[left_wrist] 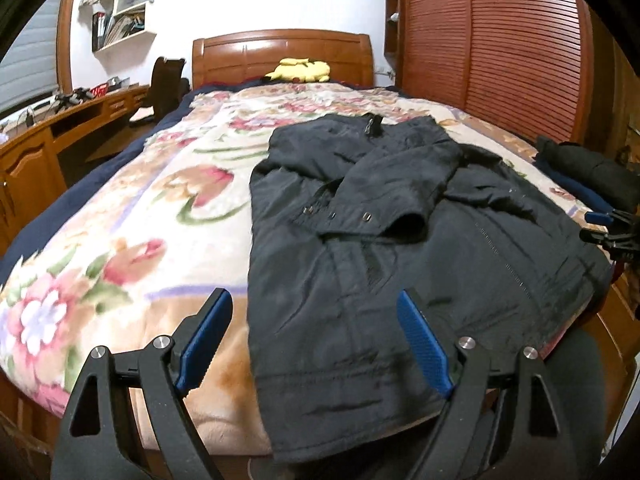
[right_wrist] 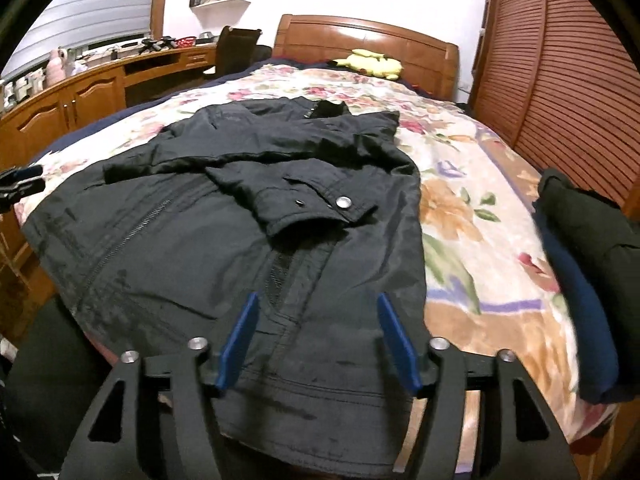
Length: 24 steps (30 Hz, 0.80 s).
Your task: Fold large clothes
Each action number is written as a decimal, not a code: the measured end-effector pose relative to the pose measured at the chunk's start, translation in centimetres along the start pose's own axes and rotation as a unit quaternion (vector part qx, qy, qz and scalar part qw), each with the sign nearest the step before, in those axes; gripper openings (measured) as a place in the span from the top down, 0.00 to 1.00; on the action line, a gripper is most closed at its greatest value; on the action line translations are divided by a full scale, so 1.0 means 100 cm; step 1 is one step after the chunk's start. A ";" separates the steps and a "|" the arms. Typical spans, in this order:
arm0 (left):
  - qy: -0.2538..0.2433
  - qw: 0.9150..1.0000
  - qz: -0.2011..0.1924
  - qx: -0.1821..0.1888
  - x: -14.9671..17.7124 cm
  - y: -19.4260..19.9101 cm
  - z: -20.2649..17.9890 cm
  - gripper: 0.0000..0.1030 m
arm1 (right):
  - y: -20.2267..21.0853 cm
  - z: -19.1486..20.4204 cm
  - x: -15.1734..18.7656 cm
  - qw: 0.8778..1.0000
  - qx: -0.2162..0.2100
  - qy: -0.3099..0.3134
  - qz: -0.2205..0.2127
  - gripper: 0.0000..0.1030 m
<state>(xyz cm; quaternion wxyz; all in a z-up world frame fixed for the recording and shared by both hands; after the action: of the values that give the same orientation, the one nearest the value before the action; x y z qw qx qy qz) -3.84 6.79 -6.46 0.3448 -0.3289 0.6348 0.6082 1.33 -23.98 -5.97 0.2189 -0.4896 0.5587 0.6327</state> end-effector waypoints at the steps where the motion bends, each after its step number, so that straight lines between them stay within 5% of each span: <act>1: 0.002 1.000 0.002 -0.002 0.003 -0.001 0.002 0.18 | 0.000 -0.002 0.001 1.000 0.002 -0.003 0.002 0.32; 24: 0.022 1.000 0.020 0.001 0.037 -0.009 0.016 0.25 | -0.025 -0.035 0.028 0.996 0.005 -0.076 0.042 0.32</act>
<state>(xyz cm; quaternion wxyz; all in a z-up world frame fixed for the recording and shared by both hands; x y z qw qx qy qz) -5.10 8.32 -10.09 0.3186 -0.3290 0.6491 0.6074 3.51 -27.27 -9.24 0.2364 -0.4152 0.5633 0.6741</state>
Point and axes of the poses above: each gripper's, at about its wrist camera, not at the fingertips, and y roughly against the way its jaws point, z to its left, x to its underside, the point moved 8 cm from there along -y, roughly the way its jaws point, and after that the axes turned 4 degrees about -z, right-handed, at the moved point
